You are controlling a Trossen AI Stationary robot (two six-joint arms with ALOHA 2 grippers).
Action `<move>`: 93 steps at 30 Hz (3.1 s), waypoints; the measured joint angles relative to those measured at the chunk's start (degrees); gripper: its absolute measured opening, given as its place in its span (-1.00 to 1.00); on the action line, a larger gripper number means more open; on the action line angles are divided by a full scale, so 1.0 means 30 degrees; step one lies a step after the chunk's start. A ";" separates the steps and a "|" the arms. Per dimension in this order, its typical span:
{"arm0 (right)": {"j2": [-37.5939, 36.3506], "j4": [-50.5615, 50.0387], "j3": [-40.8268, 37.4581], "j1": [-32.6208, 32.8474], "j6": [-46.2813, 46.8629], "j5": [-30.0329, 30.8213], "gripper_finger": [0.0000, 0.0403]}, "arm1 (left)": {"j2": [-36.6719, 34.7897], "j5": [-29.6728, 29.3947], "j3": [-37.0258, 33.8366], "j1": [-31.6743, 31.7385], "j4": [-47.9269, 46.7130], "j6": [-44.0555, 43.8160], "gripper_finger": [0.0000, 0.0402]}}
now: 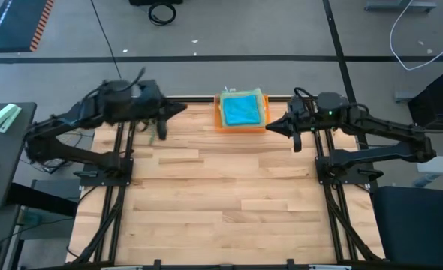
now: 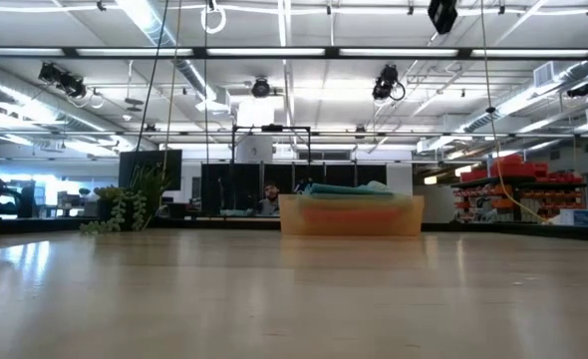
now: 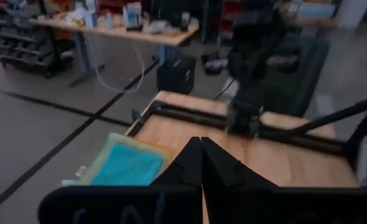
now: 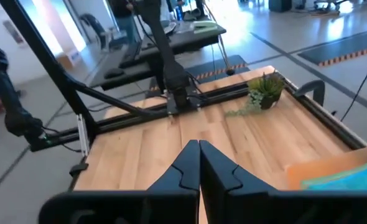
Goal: Fold microfiber towels
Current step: Return to Home Position
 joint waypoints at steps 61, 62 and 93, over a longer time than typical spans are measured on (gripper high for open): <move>-1.0266 1.0824 -1.6866 0.0719 0.6000 0.5532 -0.97 | -2.0442 0.0991 -2.3455 -0.1269 0.7103 -0.5898 -0.94; -1.0266 1.0537 -1.6866 0.0703 0.5828 0.5719 -0.97 | -2.0442 0.0987 -2.3454 -0.1269 0.6934 -0.5807 -0.94; -1.0156 0.8045 -1.6866 0.0712 0.0555 0.4165 -0.93 | -2.0435 0.0898 -2.3441 -0.1255 0.3647 -0.5329 -0.70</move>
